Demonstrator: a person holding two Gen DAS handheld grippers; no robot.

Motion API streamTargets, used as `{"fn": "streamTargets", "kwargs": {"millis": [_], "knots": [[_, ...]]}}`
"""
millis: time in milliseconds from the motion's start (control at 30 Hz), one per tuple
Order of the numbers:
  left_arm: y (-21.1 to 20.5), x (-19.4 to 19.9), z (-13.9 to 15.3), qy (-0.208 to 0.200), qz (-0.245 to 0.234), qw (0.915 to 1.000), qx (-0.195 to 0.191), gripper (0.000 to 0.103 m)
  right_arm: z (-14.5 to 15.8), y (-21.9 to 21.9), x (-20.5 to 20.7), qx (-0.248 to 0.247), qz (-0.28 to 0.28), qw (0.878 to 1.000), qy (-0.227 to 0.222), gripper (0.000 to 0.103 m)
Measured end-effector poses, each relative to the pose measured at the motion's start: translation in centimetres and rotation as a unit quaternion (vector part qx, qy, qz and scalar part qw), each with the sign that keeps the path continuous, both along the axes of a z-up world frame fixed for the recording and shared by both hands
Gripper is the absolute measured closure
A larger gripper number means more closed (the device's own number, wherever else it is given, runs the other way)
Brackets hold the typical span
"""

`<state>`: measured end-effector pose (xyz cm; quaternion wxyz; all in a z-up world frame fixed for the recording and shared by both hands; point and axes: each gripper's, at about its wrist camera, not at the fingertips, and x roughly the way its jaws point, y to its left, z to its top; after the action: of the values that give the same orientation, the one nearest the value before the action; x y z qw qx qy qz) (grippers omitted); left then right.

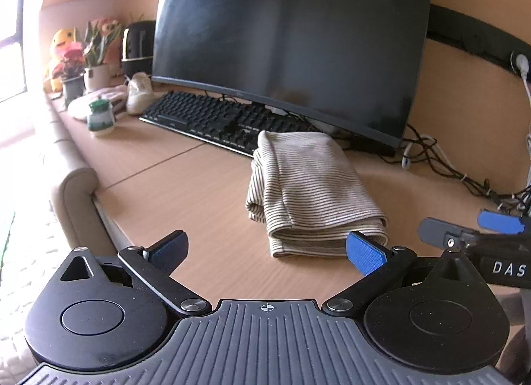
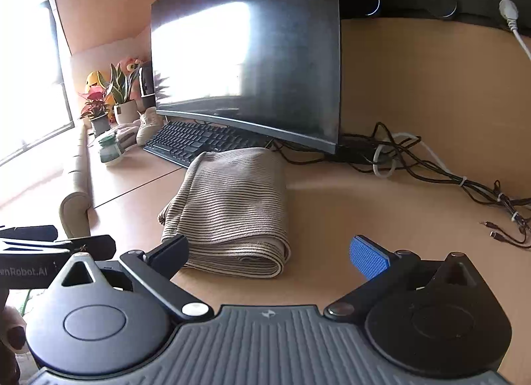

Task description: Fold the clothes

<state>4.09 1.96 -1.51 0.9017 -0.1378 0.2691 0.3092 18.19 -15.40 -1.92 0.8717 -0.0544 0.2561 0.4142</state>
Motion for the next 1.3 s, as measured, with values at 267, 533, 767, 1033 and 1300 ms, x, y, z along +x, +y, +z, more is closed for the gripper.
{"fn": "streamTargets", "kwargs": {"millis": [267,533,767,1033,1300], "knots": [[-0.6,0.4,-0.4,0.021,0.0,0.9998,-0.002,0.0,-0.2,-0.1,0.1,-0.013,-0.002,1.0,0.004,0.0],[-1.2,0.3,-0.5,0.028,0.001,0.9996,-0.001,0.0,-0.5,0.3,-0.1,-0.017,0.012,1.0,0.004,0.0],[-1.2,0.2,-0.6,0.029,0.002,0.9996,-0.005,0.0,-0.7,0.4,0.1,-0.02,0.013,1.0,0.012,0.0],[-1.6,0.3,-0.7,0.027,0.001,0.9996,-0.01,0.0,-0.8,0.4,0.3,-0.024,0.008,1.0,0.013,0.0],[-1.6,0.0,-0.7,0.026,0.007,0.9996,-0.011,0.0,-0.8,0.5,0.3,-0.027,0.011,0.999,0.012,0.0]]}}
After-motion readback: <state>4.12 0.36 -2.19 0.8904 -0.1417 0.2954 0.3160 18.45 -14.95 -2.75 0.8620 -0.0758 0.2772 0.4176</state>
